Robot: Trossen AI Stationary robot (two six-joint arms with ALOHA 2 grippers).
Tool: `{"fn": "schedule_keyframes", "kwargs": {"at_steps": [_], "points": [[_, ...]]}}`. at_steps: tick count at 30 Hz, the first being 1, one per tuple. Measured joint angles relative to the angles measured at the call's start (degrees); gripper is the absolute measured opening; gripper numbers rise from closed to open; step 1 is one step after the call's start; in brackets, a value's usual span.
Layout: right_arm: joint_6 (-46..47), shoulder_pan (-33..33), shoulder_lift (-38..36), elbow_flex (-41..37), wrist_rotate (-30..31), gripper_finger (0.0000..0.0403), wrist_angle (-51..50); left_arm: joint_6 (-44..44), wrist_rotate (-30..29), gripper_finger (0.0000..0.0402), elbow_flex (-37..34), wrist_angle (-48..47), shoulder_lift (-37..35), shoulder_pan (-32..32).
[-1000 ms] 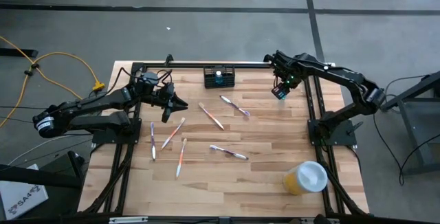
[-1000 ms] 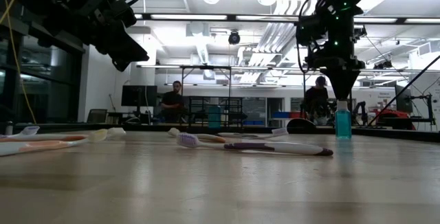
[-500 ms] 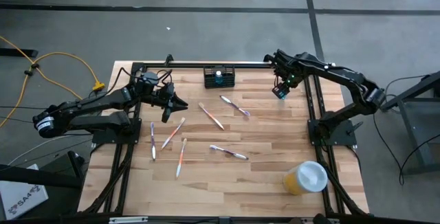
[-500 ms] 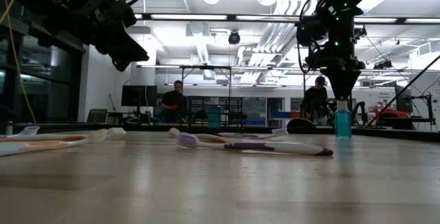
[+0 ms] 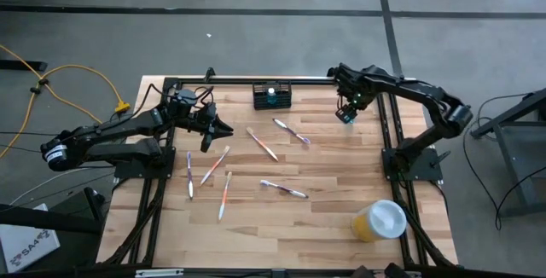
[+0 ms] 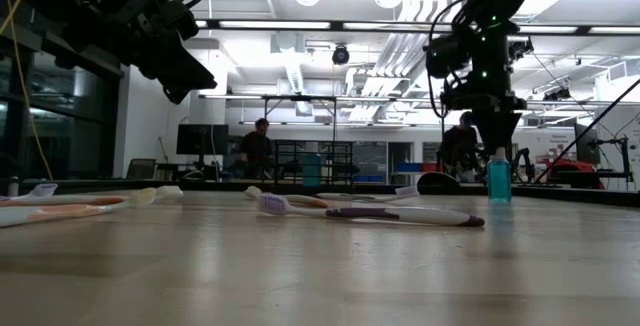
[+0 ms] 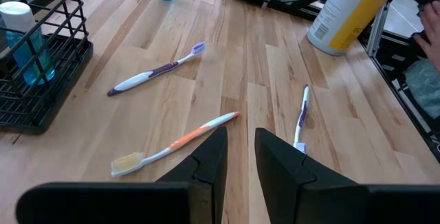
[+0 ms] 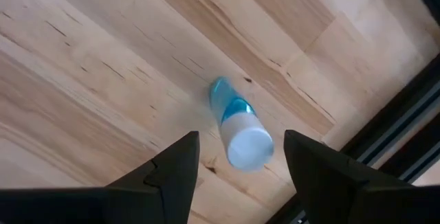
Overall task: Pick & Place toothbrushing station
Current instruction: Put the blue mouthwash into the wire organizer
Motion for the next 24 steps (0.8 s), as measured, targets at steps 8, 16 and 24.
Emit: {"fn": "schedule_keyframes", "kwargs": {"at_steps": [8,16,24], "points": [[0.24,0.0,2.62,-0.01,0.08,0.0207,0.38,-0.02,0.0,0.0071,0.0,0.02,0.0,0.02],[3.22,0.0,2.6,-0.01,-0.87,0.0207,0.36,0.0,0.0,0.0071,0.0,0.02,0.0,0.0],[4.69,0.02,2.6,-0.01,-1.55,0.0207,-0.59,-0.01,0.0,0.0071,0.0,0.0,0.0,0.01]]}}
